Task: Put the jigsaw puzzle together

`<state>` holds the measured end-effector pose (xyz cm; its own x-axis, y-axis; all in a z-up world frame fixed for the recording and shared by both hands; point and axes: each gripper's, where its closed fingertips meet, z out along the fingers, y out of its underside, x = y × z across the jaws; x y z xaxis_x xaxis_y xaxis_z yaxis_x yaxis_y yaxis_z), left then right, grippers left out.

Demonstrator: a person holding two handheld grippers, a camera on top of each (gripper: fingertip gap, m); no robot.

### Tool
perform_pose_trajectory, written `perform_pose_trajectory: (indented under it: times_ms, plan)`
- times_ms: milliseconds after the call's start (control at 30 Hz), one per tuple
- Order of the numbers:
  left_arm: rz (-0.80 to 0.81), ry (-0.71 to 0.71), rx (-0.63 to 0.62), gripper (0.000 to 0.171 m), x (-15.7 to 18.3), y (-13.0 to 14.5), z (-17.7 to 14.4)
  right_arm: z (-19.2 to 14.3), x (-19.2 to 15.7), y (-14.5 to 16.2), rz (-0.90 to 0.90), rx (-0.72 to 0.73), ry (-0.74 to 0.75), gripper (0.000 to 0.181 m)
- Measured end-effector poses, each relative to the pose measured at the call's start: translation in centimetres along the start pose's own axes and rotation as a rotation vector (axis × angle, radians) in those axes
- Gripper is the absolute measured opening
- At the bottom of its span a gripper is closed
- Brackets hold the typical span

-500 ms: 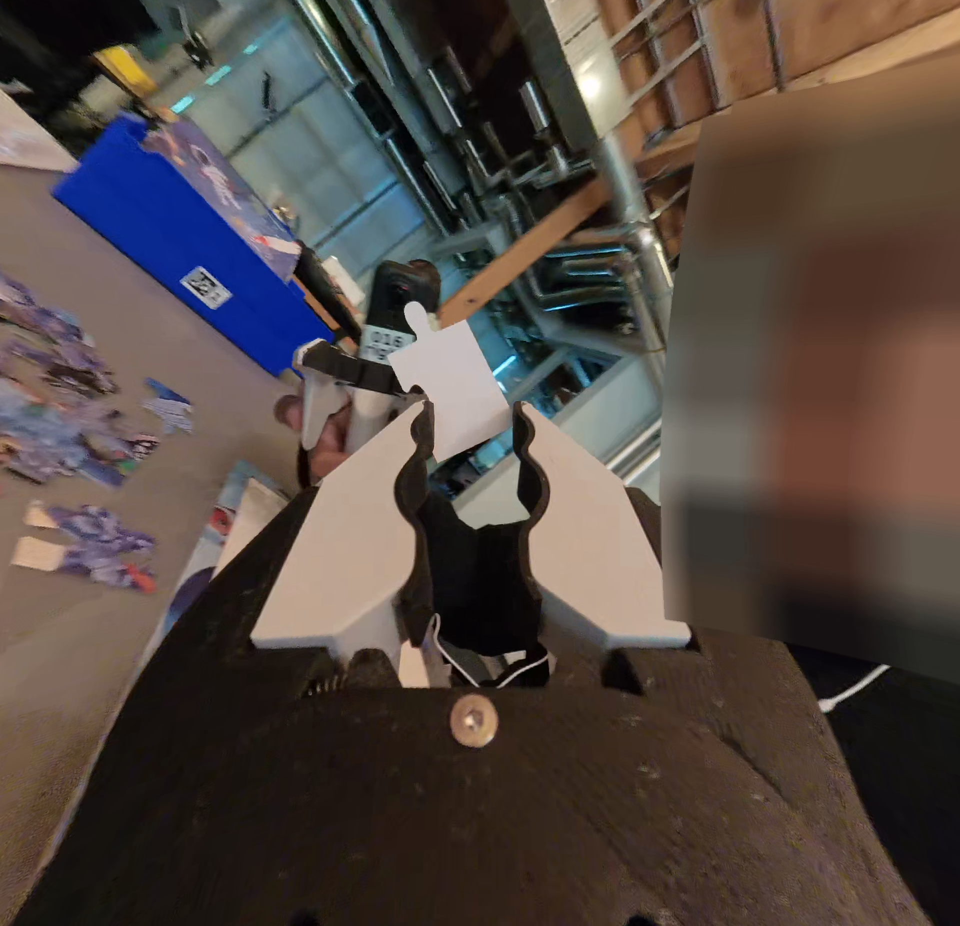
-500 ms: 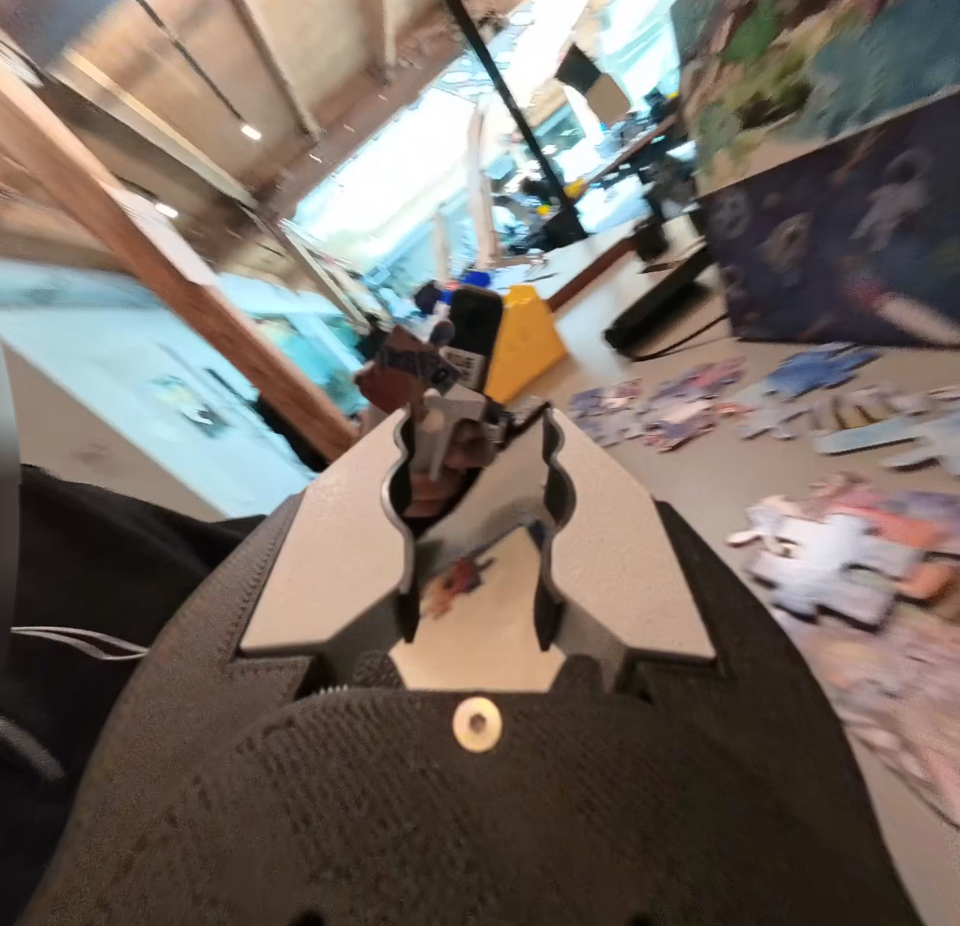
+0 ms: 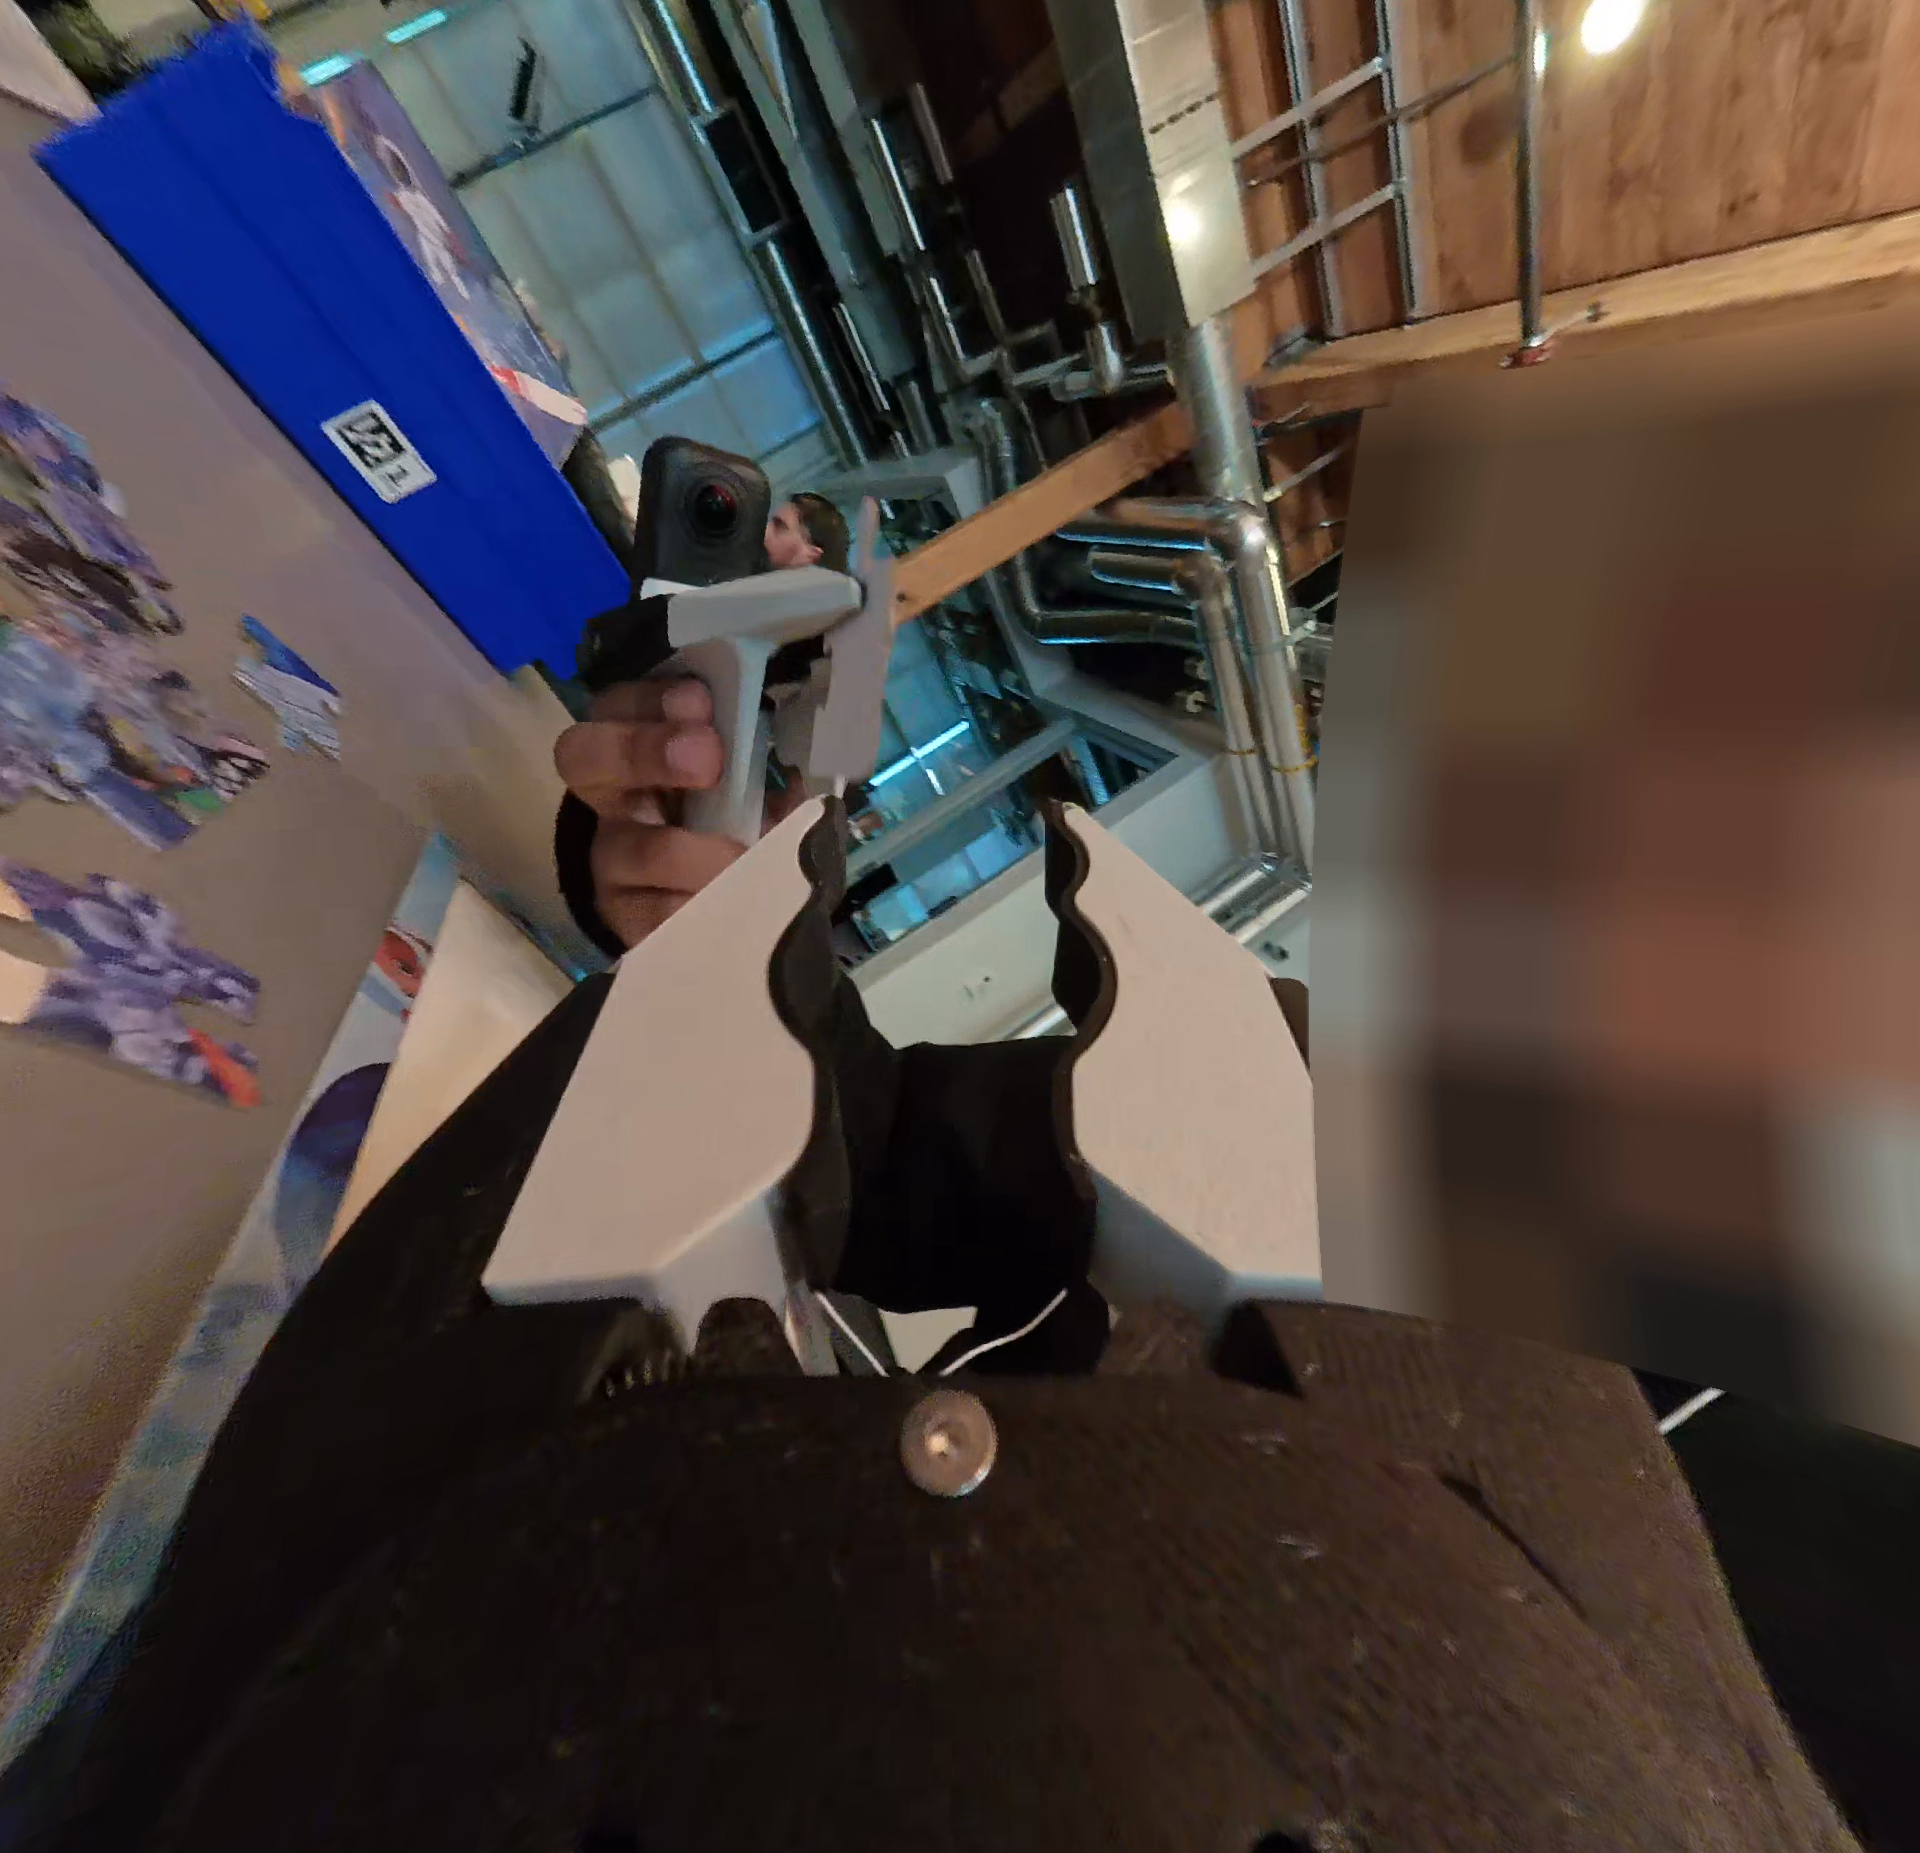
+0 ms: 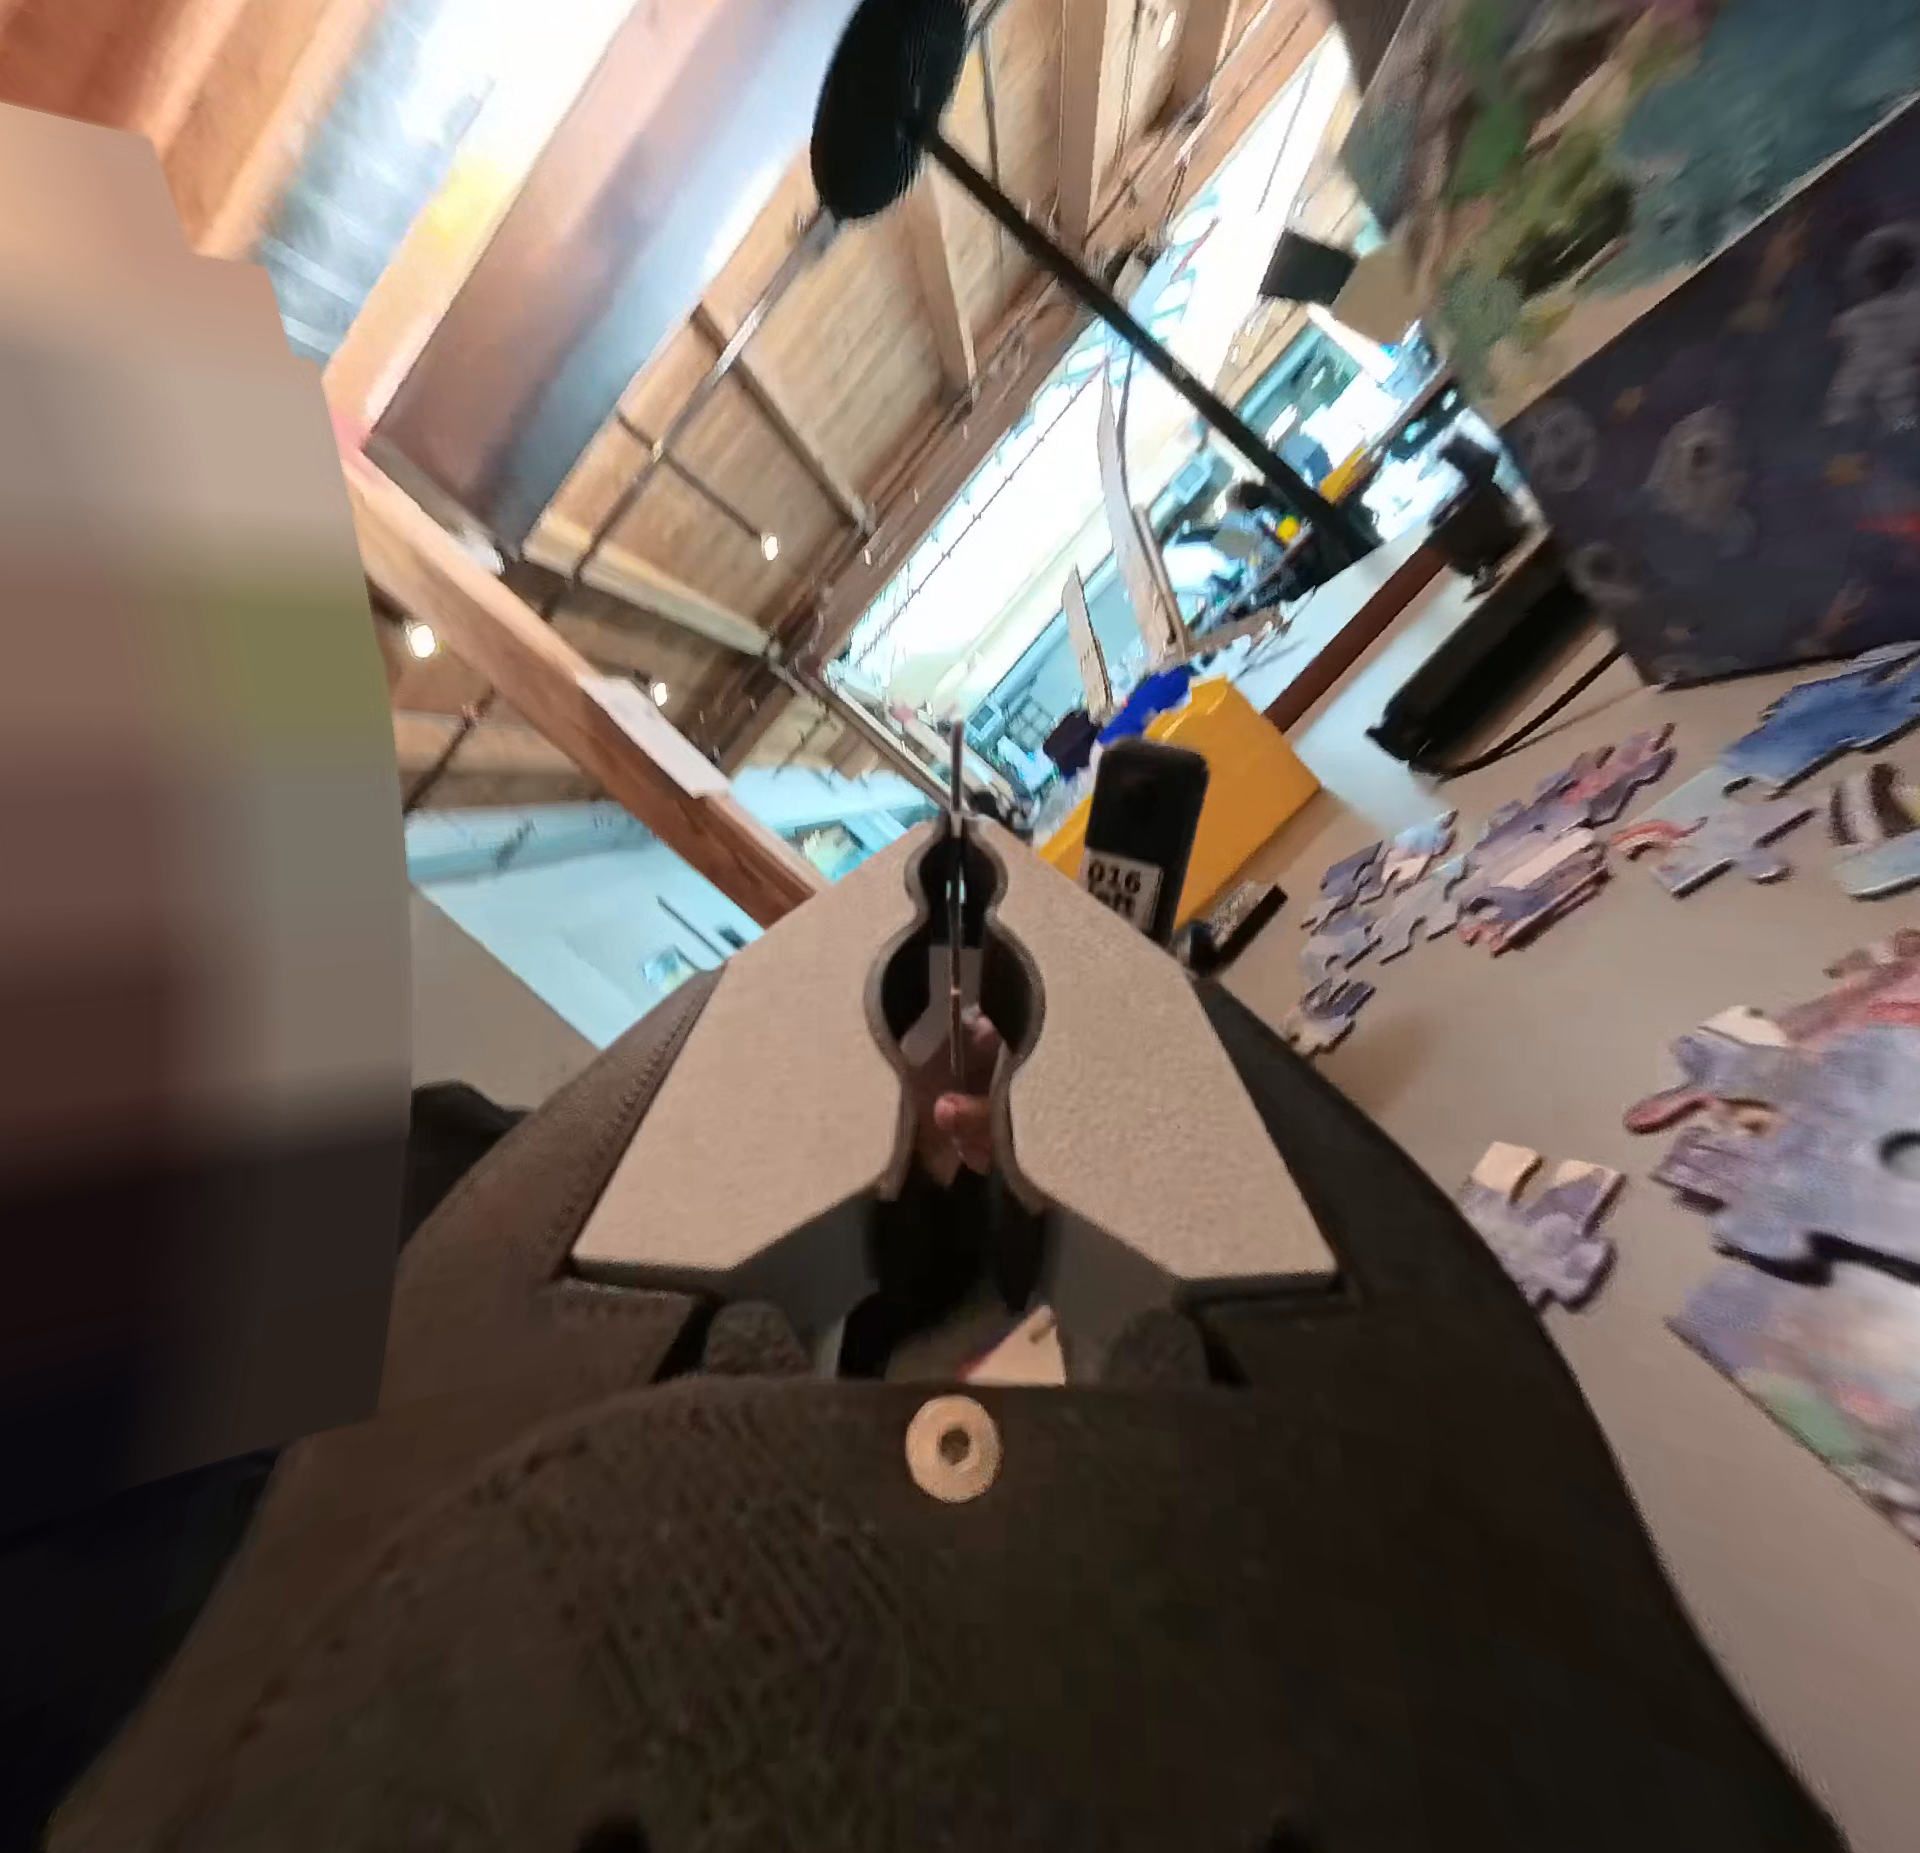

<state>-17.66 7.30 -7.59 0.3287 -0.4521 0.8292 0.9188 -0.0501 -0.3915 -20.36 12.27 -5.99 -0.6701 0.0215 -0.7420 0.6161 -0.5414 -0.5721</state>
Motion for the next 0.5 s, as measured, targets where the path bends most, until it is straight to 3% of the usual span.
perform_pose_trajectory:
  times_ms: [33, 100, 167, 300, 367, 433, 500]
  plan:
    - [0.021, -0.014, 0.008, 0.036, 0.0, -0.3, -0.3, -1.0, 0.1, -1.3, 0.02, 0.043, 0.001, 0.0]
    - [0.066, -0.037, 0.022, 0.036, 0.3, -0.9, -0.8, -3.5, -0.1, -4.4, 0.007, 0.119, 0.021, 0.0]
    - [0.12, -0.08, 0.024, 0.036, 0.3, -1.3, -1.4, -6.5, 0.6, -6.7, -0.082, 0.114, 0.142, 0.0]
    - [0.277, -0.224, 0.008, 0.038, -0.2, -2.2, -2.5, -15.8, 7.1, -8.7, -0.346, -0.06, 0.801, 0.0]
    - [0.37, -0.313, 0.005, 0.041, -0.4, -2.8, -3.2, -20.6, 9.6, -8.7, -0.376, -0.15, 1.06, 0.0]
    - [0.454, -0.405, -0.003, 0.044, -0.6, -3.3, -3.9, -22.4, 11.0, -8.1, -0.319, -0.169, 1.109, 0.0]
    - [0.532, -0.476, -0.01, 0.047, -0.4, -3.9, -4.4, -22.1, 11.6, -7.5, -0.221, -0.145, 1.044, 0.002]
